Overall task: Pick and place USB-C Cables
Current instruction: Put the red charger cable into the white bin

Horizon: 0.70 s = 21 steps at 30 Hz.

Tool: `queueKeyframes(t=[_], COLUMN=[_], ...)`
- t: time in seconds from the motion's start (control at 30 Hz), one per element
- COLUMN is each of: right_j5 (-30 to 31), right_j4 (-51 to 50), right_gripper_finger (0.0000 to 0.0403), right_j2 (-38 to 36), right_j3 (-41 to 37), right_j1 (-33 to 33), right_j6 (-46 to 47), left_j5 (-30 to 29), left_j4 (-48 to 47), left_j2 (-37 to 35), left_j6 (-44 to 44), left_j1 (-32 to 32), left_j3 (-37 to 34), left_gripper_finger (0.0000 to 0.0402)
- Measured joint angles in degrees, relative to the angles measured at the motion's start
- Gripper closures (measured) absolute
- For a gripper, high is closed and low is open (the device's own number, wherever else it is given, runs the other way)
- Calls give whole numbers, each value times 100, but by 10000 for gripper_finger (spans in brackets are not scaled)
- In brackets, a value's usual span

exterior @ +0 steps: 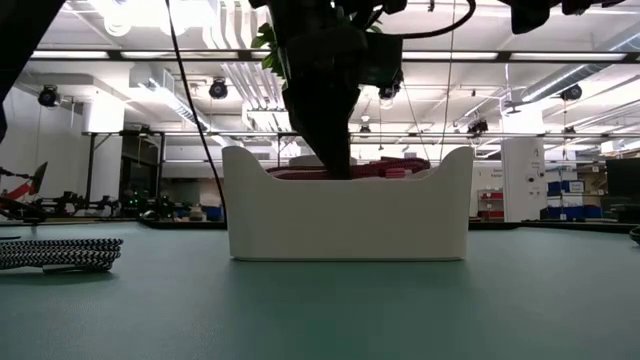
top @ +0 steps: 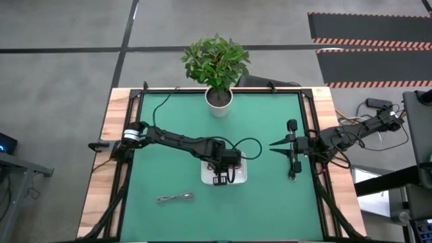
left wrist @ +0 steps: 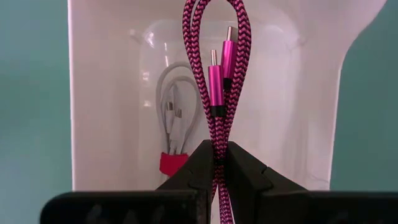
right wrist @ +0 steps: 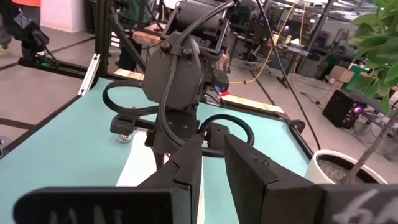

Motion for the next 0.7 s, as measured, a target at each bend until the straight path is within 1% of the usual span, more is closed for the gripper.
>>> queueKeyframes(t=[0.23,0.7], right_j5=[0,0], right_j4=[-34,-79], right_gripper_finger=[344,344], right_j2=[0,-2], right_j3=[0,68], right_j1=[0,0], right_j6=[9,17], left_j5=[28,43], left_j4=[-32,-56], left_j2=[0,0], left_j6=[-286,-295], left_j1=[-35,-46], left_j3=[-13,-59], left_gripper_finger=[389,389])
